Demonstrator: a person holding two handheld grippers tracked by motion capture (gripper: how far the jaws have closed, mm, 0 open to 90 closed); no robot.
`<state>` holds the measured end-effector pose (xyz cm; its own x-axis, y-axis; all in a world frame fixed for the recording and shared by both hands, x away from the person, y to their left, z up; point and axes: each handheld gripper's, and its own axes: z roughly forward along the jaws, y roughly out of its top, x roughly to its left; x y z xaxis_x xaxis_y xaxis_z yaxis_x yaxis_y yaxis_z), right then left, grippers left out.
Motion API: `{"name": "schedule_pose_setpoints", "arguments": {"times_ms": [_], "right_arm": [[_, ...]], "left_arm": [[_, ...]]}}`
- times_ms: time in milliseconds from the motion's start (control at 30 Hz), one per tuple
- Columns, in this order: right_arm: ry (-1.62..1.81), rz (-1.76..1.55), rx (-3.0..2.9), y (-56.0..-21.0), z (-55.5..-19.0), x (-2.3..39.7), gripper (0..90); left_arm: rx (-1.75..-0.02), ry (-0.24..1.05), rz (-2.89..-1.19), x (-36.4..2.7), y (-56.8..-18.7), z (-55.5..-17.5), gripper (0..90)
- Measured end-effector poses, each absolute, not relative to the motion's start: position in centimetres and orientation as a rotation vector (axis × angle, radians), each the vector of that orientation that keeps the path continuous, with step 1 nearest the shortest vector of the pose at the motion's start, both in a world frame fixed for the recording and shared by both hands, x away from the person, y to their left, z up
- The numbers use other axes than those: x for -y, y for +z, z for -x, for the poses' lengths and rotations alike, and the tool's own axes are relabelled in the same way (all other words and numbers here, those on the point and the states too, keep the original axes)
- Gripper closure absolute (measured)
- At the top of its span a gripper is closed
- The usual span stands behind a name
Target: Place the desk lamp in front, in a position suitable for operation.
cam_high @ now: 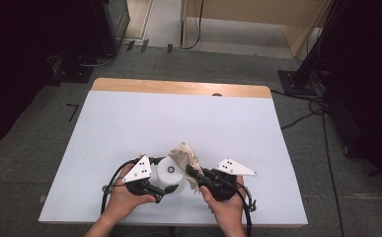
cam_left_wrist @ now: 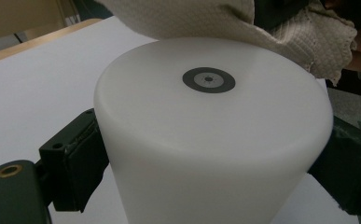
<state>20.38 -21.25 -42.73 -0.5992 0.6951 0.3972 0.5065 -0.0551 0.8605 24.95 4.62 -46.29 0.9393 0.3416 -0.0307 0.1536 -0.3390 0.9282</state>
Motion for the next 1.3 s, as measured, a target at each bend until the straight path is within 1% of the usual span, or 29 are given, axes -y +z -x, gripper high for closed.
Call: {"name": "schedule_pose_setpoints", "arguments": {"times_ms": [100, 200, 233, 267, 433, 667, 767, 800, 1000, 1033, 1167, 1200, 1233, 1267, 1300], "right_arm": [[1.696, -1.361, -2.033, -43.7, -20.8, 21.4, 81.1], [1.646, -1.452, -2.09, -45.7, -21.4, 21.3, 81.1], [1.646, -1.452, -2.09, -45.7, -21.4, 21.3, 81.1], [1.59, -1.523, -2.142, -47.2, -21.9, 21.2, 81.1], [1.5, -1.611, -2.246, -49.3, -22.8, 21.3, 81.1], [1.494, -1.593, -2.175, -48.7, -22.8, 21.8, 79.7], [1.485, -1.593, -2.142, -48.5, -22.9, 22.2, 79.7], [1.484, -1.598, -2.112, -48.3, -22.9, 22.6, 79.7], [1.449, -1.578, -2.054, -47.5, -23.0, 23.8, 79.7], [1.43, -1.579, -2.026, -47.3, -23.1, 24.3, 79.7], [1.42, -1.592, -1.992, -47.2, -23.3, 25.2, 79.7], [1.416, -1.586, -1.986, -47.2, -23.4, 25.3, 79.7], [1.416, -1.586, -1.986, -47.2, -23.4, 25.3, 79.7], [1.402, -1.589, -1.985, -47.2, -23.4, 25.5, 79.7], [1.401, -1.589, -1.986, -47.2, -23.4, 25.5, 79.7]], "left_arm": [[-0.356, 0.204, -1.924, -4.6, -46.3, -24.9, 8.4], [-0.357, 0.203, -1.925, -4.6, -46.3, -24.9, 8.4], [-0.357, 0.201, -1.924, -4.6, -46.3, -25.0, 8.4], [-0.357, 0.201, -1.924, -4.6, -46.3, -25.0, 8.4], [-0.359, 0.198, -1.918, -4.6, -46.3, -25.0, 8.4], [-0.394, 0.228, -1.904, -4.5, -46.2, -24.3, 7.5], [-0.401, 0.23, -1.904, -4.5, -45.9, -24.1, 2.4], [-0.427, 0.248, -1.901, -4.6, -45.5, -23.8, 0.2], [-0.48, 0.311, -1.888, -4.4, -44.9, -22.8, 0.0], [-0.508, 0.363, -1.892, -4.0, -44.8, -22.3, 0.0], [-0.633, 0.456, -1.909, -3.2, -44.9, -21.5, 0.0], [-0.675, 0.473, -1.911, -3.0, -45.0, -21.4, 0.0], [-0.675, 0.473, -1.911, -3.0, -45.0, -21.4, 0.0], [-0.736, 0.489, -1.908, -2.7, -45.1, -21.1, 0.0], [-0.757, 0.491, -1.903, -2.5, -45.2, -21.0, 0.0]]}}
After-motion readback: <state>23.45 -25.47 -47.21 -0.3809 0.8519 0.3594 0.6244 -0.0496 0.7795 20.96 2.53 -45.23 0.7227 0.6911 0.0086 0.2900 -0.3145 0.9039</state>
